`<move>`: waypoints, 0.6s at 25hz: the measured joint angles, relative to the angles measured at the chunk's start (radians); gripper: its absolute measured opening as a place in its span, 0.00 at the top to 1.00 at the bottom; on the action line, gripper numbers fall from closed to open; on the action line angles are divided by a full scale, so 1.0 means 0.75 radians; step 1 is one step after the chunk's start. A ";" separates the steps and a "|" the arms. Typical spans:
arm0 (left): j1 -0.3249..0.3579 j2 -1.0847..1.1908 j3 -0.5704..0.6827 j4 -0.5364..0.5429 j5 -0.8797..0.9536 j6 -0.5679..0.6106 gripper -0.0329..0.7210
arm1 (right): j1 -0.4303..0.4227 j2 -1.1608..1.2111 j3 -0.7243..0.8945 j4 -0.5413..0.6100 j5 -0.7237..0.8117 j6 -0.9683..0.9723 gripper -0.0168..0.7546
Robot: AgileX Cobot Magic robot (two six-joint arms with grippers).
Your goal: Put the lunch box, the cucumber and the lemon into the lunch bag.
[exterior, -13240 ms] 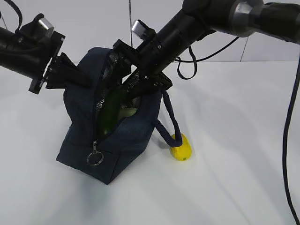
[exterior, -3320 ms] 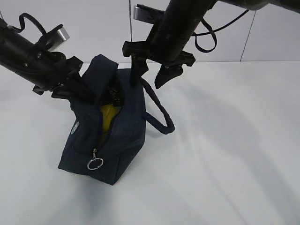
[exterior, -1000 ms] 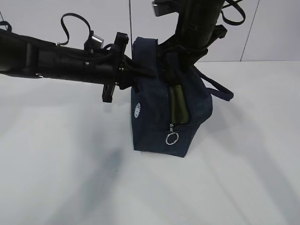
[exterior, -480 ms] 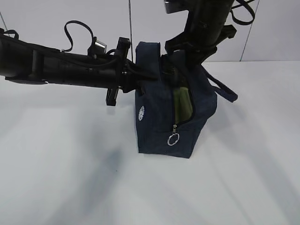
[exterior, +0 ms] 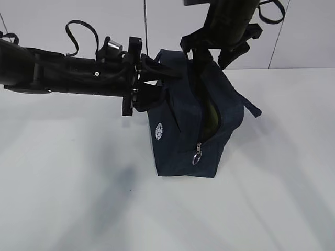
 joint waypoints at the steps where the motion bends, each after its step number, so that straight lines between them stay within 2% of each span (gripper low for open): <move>1: 0.009 0.000 0.000 0.000 0.024 0.000 0.53 | 0.000 -0.015 0.000 0.000 0.000 -0.002 0.35; 9: 0.084 0.000 0.000 0.022 0.078 0.002 0.53 | 0.002 -0.137 0.000 -0.129 0.000 -0.007 0.35; 15: 0.191 -0.053 -0.019 0.218 0.084 -0.018 0.52 | 0.002 -0.238 0.000 -0.143 0.002 -0.009 0.35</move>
